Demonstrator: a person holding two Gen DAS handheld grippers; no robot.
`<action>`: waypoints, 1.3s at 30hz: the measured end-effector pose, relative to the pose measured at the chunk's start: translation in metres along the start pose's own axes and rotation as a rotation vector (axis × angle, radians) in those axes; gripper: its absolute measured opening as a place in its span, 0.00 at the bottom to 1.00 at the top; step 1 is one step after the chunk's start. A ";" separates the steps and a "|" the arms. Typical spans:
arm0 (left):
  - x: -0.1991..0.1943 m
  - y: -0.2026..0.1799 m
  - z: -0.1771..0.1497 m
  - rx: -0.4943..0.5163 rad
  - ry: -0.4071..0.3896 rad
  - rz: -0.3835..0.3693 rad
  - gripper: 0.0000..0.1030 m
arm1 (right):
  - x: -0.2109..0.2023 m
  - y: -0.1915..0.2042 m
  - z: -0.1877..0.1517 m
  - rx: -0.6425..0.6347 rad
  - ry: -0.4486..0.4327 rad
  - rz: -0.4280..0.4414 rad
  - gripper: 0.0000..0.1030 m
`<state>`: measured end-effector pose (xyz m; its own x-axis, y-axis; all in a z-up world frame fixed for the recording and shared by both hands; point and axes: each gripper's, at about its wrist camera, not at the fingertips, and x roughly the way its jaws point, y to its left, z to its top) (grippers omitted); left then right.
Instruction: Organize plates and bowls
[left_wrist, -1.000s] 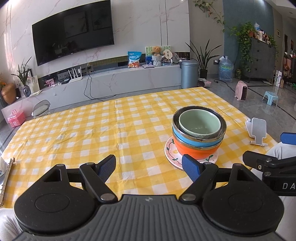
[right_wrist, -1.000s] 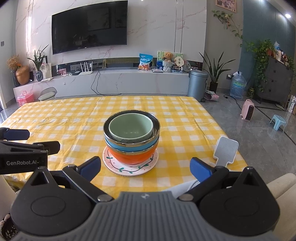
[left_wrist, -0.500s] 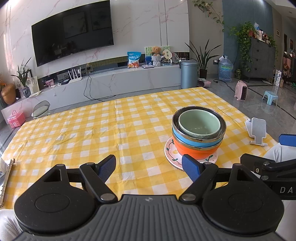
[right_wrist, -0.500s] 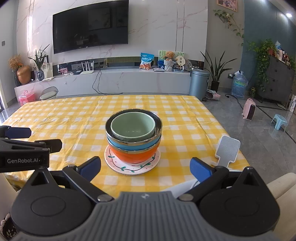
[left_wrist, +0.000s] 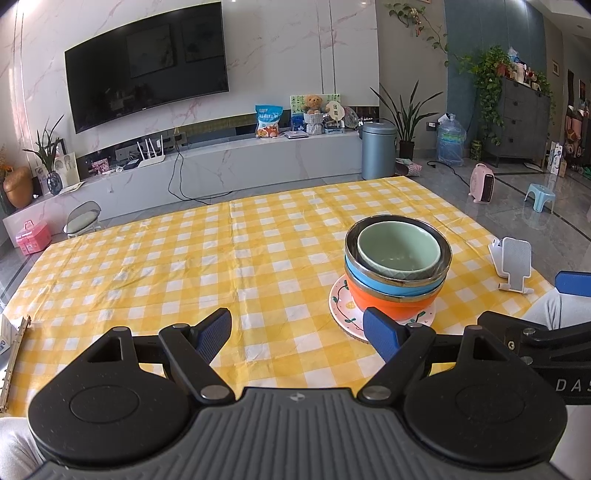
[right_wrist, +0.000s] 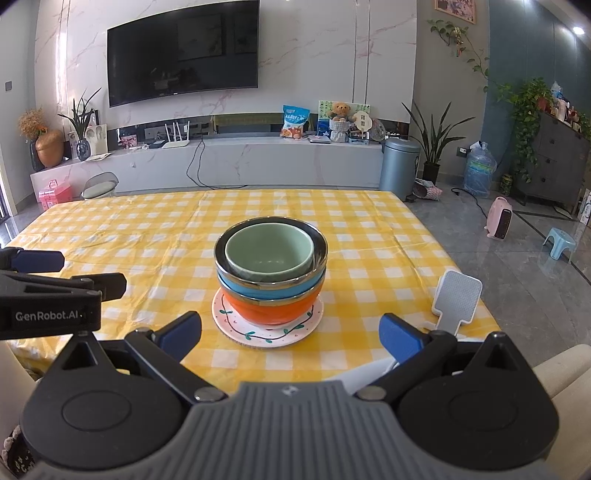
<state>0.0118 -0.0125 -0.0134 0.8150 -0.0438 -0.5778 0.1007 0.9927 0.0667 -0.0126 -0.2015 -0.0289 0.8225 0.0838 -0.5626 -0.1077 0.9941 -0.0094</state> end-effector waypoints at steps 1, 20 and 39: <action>-0.001 0.000 0.000 -0.002 0.000 -0.001 0.92 | 0.000 0.000 0.000 0.000 0.000 0.000 0.97; -0.007 -0.002 0.002 -0.007 -0.011 -0.006 0.92 | -0.005 0.002 -0.001 0.006 -0.009 -0.002 0.97; -0.010 0.000 0.000 -0.027 -0.011 -0.002 0.92 | -0.009 0.002 -0.003 0.012 -0.009 0.000 0.97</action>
<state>0.0037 -0.0119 -0.0070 0.8211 -0.0468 -0.5689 0.0870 0.9952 0.0438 -0.0219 -0.2004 -0.0257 0.8273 0.0848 -0.5553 -0.1015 0.9948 0.0008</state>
